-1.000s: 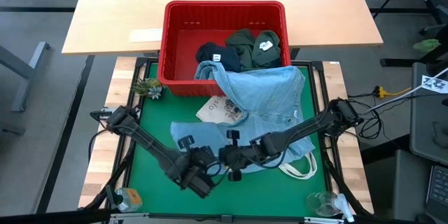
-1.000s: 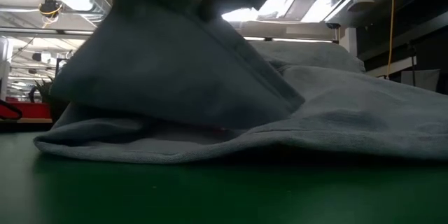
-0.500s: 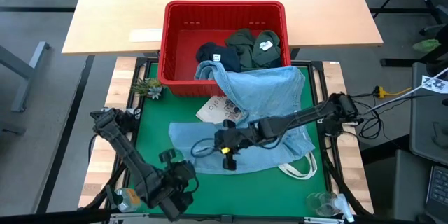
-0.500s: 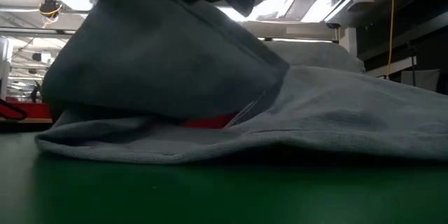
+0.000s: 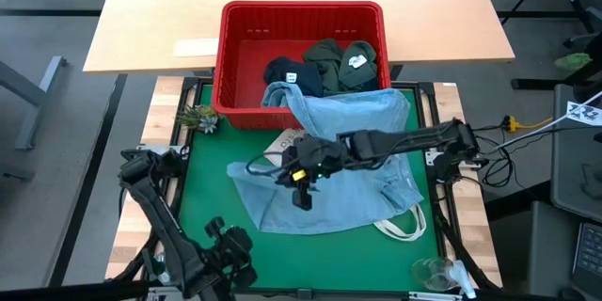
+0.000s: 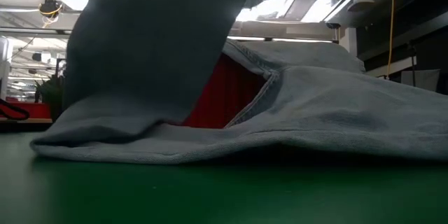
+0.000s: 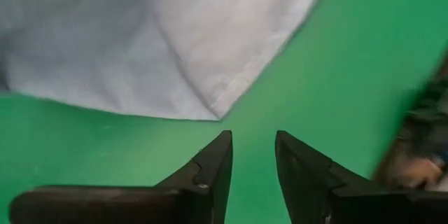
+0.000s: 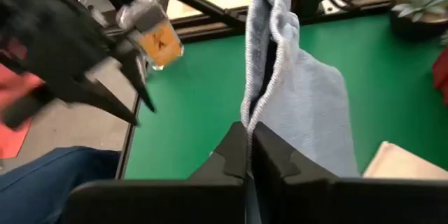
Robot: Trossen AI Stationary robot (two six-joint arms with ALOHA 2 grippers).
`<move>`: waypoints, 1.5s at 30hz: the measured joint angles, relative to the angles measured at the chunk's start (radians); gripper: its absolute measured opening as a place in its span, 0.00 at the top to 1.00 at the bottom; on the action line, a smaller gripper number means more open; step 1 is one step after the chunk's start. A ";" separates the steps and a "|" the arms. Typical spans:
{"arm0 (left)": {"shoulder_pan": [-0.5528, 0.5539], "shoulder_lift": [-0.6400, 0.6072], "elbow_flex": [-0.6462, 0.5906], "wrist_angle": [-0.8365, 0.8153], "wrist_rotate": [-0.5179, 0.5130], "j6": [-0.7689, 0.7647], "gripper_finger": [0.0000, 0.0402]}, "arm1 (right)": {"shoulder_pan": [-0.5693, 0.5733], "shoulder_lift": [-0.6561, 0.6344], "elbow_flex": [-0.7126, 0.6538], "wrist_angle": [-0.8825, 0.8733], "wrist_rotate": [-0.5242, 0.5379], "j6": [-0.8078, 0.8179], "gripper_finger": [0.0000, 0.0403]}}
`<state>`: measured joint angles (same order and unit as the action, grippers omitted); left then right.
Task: Fold laundry
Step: Fold the light blue pants
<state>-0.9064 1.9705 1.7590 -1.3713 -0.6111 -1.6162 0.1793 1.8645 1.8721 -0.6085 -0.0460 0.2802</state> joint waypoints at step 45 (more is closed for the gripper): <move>0.321 0.000 -0.457 0.448 0.121 0.213 0.58 | -0.005 0.000 0.130 -0.211 -0.019 0.019 0.97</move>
<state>-0.5854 1.9709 1.3025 -0.9234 -0.4899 -1.4033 0.1741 1.8648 2.0026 -0.8200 -0.0647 0.2994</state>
